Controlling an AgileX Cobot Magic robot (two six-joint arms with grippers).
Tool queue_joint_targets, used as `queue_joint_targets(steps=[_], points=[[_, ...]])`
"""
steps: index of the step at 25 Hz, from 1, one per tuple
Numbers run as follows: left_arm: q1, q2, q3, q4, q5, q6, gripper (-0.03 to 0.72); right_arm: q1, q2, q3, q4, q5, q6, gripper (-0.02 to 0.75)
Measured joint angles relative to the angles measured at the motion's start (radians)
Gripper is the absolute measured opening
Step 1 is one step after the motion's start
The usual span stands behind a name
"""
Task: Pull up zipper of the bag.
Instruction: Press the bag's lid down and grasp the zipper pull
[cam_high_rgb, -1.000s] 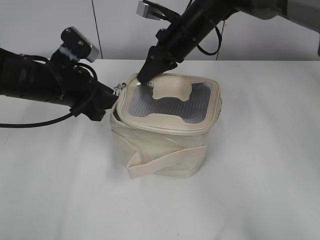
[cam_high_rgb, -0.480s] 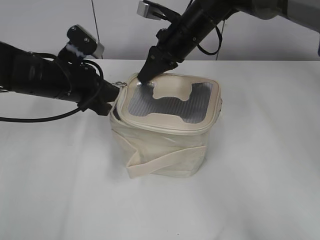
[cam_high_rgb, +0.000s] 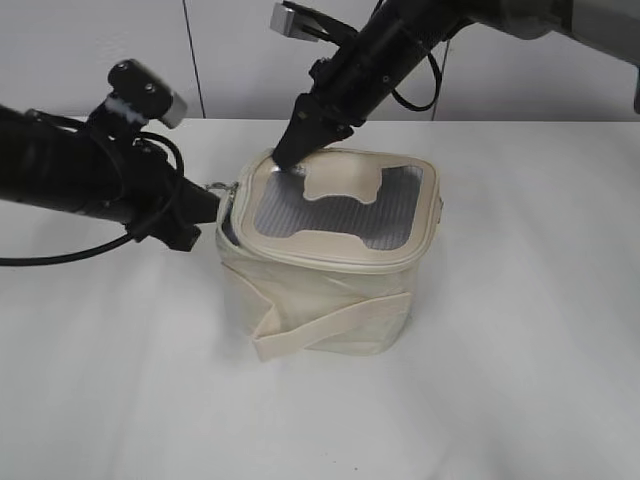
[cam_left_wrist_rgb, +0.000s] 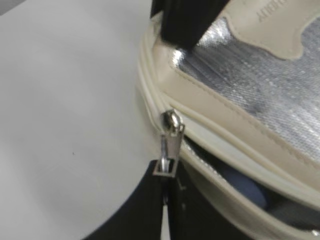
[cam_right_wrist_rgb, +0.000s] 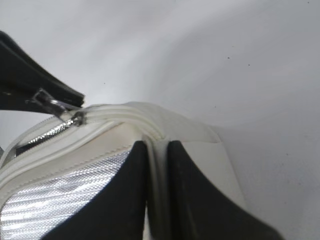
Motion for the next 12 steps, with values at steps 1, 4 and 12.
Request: queue_joint_targets(steps=[1,4,12], points=[[0.0,-0.028,0.026,0.014,-0.001,-0.025,-0.008,0.0,0.0,0.0,0.0,0.0,0.002,0.097],[-0.001,-0.112,0.115,0.044,0.026,-0.088,-0.008,0.001,0.0,0.0,0.0,0.001,0.015,0.097],[-0.003,-0.275,0.28,0.092,0.195,-0.214,-0.007,0.01,0.0,0.0,0.026,0.002,0.035,0.096]])
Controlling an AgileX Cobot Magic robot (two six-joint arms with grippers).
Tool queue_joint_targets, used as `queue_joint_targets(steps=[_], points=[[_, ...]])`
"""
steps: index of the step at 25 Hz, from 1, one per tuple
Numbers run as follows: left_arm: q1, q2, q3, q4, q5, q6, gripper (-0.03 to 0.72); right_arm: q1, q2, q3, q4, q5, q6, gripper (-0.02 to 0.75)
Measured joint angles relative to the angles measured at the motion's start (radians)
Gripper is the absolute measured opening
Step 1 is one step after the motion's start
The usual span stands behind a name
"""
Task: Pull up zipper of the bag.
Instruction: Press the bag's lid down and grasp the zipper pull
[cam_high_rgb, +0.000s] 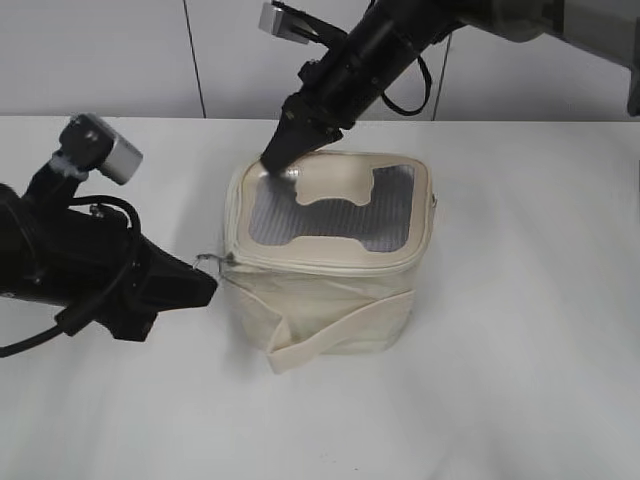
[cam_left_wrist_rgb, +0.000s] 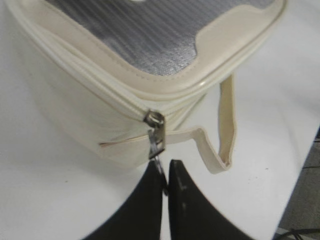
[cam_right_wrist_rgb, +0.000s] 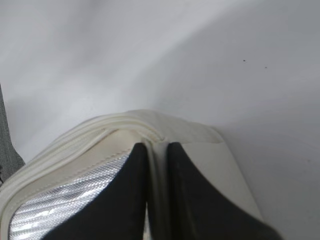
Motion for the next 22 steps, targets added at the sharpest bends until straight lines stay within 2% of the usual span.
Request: queue_joint_targets(steps=[2,9,15,20,22], points=[[-0.022,-0.001,0.004,0.004,0.016,-0.022,-0.007,0.004,0.0,0.0,0.004,0.0,0.0,0.094],[-0.219,0.055,-0.005,-0.072,-0.142,-0.037,-0.005,0.004,0.0,0.0,0.007,0.0,0.023,0.094],[-0.333,0.178,-0.124,-0.116,-0.156,-0.04,-0.004,0.003,0.0,0.0,0.005,0.0,0.033,0.094],[-0.369,0.19,-0.18,-0.096,-0.154,-0.055,-0.004,0.001,0.0,0.0,0.005,0.0,0.039,0.094],[-0.369,0.191,-0.181,-0.06,-0.155,-0.121,-0.002,0.001,0.0,0.0,0.005,0.0,0.041,0.094]])
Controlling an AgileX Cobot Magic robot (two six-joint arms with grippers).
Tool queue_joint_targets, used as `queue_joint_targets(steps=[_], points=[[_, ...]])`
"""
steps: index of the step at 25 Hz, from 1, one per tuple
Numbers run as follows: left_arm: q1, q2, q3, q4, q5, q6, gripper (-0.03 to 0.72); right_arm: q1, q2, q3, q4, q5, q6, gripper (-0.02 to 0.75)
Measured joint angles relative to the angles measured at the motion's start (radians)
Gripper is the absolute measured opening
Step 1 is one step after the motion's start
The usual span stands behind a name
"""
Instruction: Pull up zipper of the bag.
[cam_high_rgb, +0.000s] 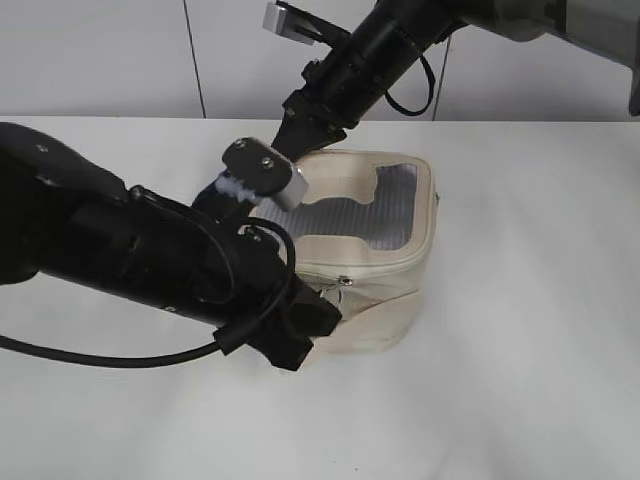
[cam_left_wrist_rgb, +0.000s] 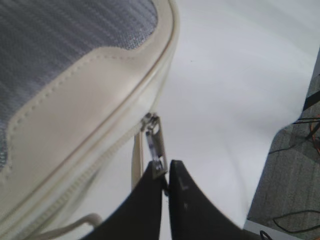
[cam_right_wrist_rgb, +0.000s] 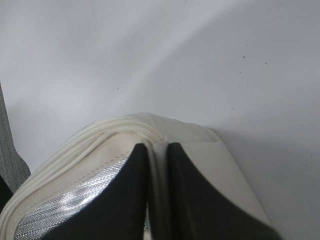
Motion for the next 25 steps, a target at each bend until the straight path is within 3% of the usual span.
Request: queue_joint_targets(steps=[2,4,6,9,12,14,19,22,25], points=[[0.0,0.0,-0.004,0.06,0.013,-0.077,0.034,0.0,0.0,0.0,0.0,0.0,0.007,0.094],[-0.003,0.0,-0.008,0.156,0.059,-0.171,0.134,-0.005,0.0,0.0,0.0,0.0,0.015,0.123],[-0.008,-0.002,-0.008,0.264,0.108,-0.274,0.291,-0.016,0.0,0.0,0.006,0.0,0.032,0.255],[-0.01,-0.039,0.003,0.349,0.121,-0.391,0.414,-0.057,-0.001,0.0,0.03,-0.001,0.049,0.435],[0.028,-0.148,0.031,0.363,0.117,-0.424,0.43,-0.117,-0.023,0.0,0.059,-0.002,0.076,0.468],[0.092,-0.228,0.041,0.364,0.115,-0.442,0.433,-0.16,-0.052,0.001,0.059,-0.002,0.098,0.472],[0.363,-0.355,0.029,0.341,0.118,-0.456,0.411,-0.255,-0.157,0.078,0.059,-0.004,0.126,0.462],[0.497,-0.309,-0.047,0.332,0.186,-0.443,0.38,-0.306,-0.248,0.221,0.059,-0.016,0.127,0.441],[0.523,-0.2,-0.174,0.331,0.273,-0.435,0.369,-0.355,-0.363,0.452,0.067,-0.104,0.08,0.435]])
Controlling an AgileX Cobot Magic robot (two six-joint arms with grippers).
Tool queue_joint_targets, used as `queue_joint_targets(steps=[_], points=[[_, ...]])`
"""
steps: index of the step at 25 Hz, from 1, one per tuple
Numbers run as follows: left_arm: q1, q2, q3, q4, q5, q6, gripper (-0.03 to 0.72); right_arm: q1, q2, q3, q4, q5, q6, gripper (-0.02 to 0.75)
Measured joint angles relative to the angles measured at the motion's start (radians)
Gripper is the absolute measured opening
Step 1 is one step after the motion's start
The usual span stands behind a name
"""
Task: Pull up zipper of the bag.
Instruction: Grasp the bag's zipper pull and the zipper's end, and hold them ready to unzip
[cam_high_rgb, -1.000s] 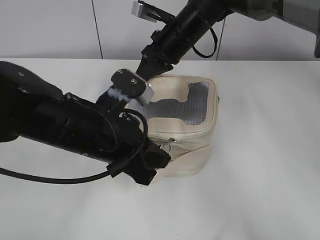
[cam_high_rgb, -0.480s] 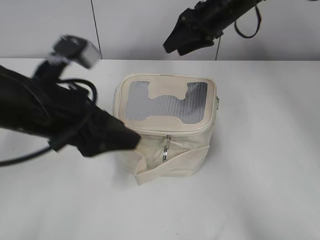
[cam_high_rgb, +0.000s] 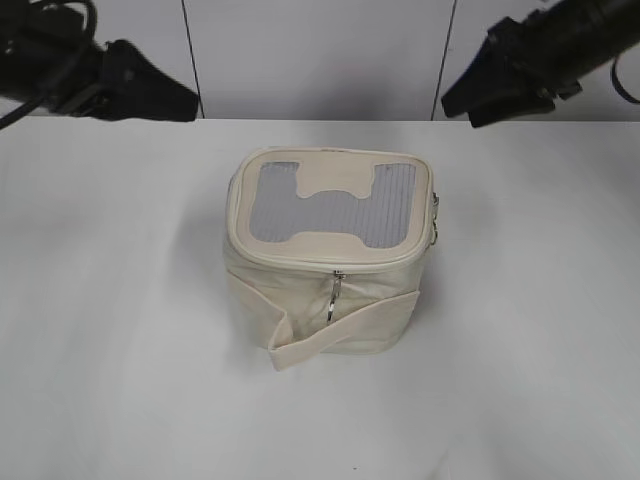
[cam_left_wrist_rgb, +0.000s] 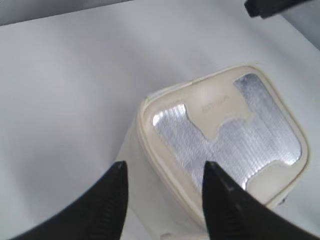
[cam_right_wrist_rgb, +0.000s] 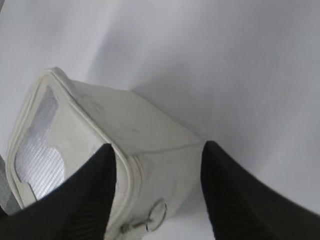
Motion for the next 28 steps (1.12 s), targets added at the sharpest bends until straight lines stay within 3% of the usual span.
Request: queue_joint_targets(steps=[4,11,15,22,28], points=[[-0.023,0.187,-0.228,-0.004,0.129,0.02,0.367,-0.033,-0.171,0.331,0.041,-0.16,-0.115,0.433],[-0.123,0.484,-0.618,0.044,0.322,0.034,0.365,-0.034,-0.378,0.819,0.33,-0.37,-0.438,0.433],[-0.174,0.607,-0.761,0.066,0.387,0.034,0.366,-0.034,-0.391,0.942,0.444,-0.392,-0.573,0.433],[-0.26,0.728,-0.889,0.12,0.402,0.025,0.365,-0.034,-0.391,1.023,0.605,-0.405,-0.716,0.433],[-0.293,0.774,-0.948,0.183,0.388,-0.001,0.363,-0.034,-0.391,1.029,0.645,-0.432,-0.76,0.433]])
